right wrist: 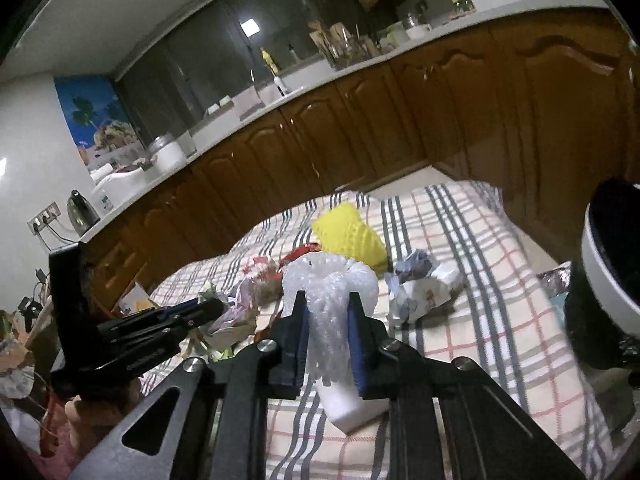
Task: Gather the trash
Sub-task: 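Carry the paper and foam net with both tools over the black bin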
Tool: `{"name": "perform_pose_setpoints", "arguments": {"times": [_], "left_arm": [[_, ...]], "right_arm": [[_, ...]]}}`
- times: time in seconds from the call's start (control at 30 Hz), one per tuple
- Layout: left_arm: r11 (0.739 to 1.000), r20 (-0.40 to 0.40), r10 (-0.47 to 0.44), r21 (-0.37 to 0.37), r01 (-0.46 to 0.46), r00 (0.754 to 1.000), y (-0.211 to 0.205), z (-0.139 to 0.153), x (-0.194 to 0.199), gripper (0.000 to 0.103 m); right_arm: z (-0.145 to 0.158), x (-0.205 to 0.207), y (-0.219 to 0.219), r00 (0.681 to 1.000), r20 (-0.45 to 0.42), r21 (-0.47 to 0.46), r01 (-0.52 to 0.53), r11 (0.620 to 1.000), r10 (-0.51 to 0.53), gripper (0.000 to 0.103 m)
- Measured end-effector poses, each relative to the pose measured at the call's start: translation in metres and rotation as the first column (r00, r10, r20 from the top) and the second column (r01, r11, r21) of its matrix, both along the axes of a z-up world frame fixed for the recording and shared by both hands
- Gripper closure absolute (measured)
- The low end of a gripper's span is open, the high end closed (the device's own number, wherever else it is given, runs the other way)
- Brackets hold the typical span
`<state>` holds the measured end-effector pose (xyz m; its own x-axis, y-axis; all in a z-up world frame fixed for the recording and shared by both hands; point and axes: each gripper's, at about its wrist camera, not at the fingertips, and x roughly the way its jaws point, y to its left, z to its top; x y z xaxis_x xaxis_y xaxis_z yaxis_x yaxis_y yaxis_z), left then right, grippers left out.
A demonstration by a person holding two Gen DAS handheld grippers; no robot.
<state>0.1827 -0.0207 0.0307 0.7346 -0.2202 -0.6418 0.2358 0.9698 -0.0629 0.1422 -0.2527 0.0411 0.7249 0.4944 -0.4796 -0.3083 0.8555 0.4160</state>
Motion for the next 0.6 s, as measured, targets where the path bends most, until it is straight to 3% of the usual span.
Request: {"name": "perform_pose_setpoints", "arguments": {"times": [0.3,0.6], "left_arm": [[0.994,0.043,-0.081,-0.074,0.084,0.996,-0.025,0.028,-0.014,0.088],[0.976,0.040,-0.196,-0.089,0.199,0.980,-0.089,0.033,-0.015,0.088]], "right_arm": [[0.011,-0.021,-0.044,0.996,0.032,0.023,0.081,0.996,-0.082,0.085],[0.011,-0.040,-0.108,0.976,0.026,0.019,0.216,0.976,-0.216,0.085]]}}
